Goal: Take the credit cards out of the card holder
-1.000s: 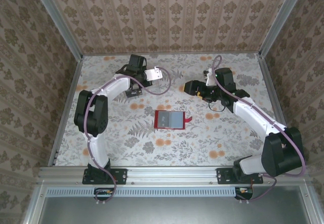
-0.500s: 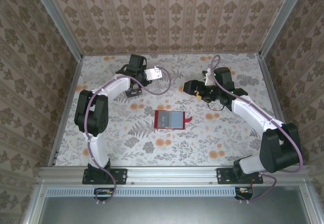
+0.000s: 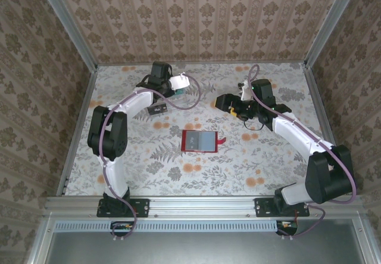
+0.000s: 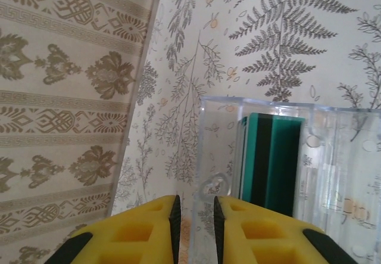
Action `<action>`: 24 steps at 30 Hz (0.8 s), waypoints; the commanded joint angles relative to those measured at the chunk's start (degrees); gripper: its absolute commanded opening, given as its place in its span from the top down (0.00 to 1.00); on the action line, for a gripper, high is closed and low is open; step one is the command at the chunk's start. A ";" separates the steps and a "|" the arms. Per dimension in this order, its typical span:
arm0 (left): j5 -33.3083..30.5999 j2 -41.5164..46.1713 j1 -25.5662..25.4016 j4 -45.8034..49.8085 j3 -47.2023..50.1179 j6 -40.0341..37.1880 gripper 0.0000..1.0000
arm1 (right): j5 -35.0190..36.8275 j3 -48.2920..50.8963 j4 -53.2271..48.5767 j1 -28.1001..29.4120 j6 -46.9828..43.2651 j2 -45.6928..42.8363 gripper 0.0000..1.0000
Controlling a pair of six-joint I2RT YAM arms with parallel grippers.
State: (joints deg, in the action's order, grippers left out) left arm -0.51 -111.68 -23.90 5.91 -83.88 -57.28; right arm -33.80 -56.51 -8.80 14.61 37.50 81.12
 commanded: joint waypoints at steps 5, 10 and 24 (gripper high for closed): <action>2.94 0.84 0.48 1.44 -0.06 1.79 0.70 | -1.19 1.02 2.17 -0.28 0.81 -0.96 0.00; 9.49 2.82 0.78 6.59 -0.87 3.42 0.58 | -1.44 1.65 2.96 -0.26 1.57 -1.05 0.00; 5.27 -0.46 0.52 4.10 -0.93 2.91 0.49 | -1.78 1.79 3.27 -0.15 1.88 -0.80 0.00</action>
State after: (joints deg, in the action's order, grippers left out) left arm 6.42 -110.98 -23.53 11.46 -83.90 -54.48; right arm -34.54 -55.37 -6.26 14.61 39.20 81.12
